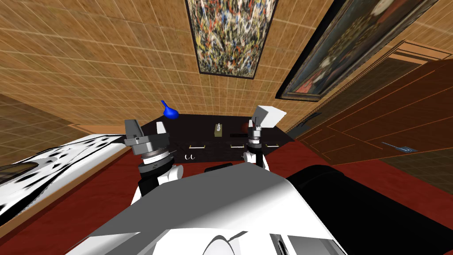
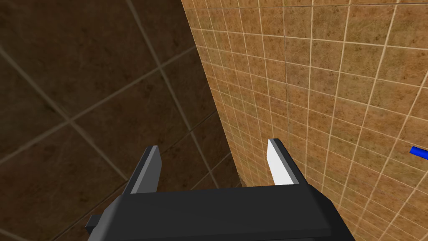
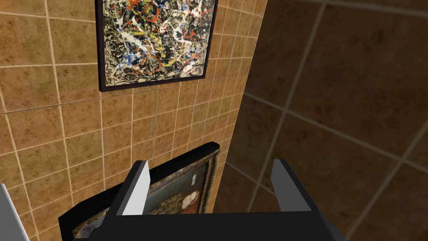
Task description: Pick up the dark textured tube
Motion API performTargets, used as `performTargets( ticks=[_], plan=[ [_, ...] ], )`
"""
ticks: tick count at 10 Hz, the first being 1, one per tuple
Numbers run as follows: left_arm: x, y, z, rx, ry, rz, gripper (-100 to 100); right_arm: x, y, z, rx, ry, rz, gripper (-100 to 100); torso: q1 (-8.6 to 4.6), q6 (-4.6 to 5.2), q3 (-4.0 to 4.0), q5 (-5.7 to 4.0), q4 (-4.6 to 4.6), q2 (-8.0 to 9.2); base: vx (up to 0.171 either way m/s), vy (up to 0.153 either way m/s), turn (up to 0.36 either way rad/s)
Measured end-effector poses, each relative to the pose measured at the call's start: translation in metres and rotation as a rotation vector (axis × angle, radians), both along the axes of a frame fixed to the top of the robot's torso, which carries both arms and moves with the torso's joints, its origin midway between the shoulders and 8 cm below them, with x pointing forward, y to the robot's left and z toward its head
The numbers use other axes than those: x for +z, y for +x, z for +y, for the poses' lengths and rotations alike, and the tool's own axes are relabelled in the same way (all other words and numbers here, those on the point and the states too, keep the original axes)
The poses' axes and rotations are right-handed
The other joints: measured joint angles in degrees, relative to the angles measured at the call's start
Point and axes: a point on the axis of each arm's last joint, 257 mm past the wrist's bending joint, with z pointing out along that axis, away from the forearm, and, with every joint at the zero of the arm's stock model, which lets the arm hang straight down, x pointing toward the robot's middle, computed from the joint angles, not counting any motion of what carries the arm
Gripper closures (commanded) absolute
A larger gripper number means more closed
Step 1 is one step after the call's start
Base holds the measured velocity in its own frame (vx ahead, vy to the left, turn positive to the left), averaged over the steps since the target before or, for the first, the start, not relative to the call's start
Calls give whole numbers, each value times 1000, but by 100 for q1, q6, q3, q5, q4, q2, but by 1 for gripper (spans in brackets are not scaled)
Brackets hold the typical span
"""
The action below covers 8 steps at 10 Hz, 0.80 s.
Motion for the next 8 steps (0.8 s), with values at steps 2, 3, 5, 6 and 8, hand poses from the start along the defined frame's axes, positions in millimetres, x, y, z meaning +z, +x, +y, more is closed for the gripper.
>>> performTargets(
  ticks=[2,3,5,6,8],
  plan=[
    [0,0,0,0,0,0,0,-10,4,3,6,-63,35,-100,3,0,7,0,2,12,-46,24,21],
    [0,0,0,0,0,0,0,-17,5,3,5,-104,61,-100,8,0,11,2,4,20,-63,33,23],
    [0,0,0,0,0,0,0,-31,11,3,1,-177,109,-100,7,0,12,2,5,20,-47,25,16],
    [0,0,0,0,0,0,0,-40,14,2,-1,-218,135,-100,6,0,11,1,4,20,-61,39,45],
    [0,0,0,0,0,0,0,-58,18,-1,-10,-301,190,-100,10,0,13,3,5,22,-53,31,18]
  ],
)
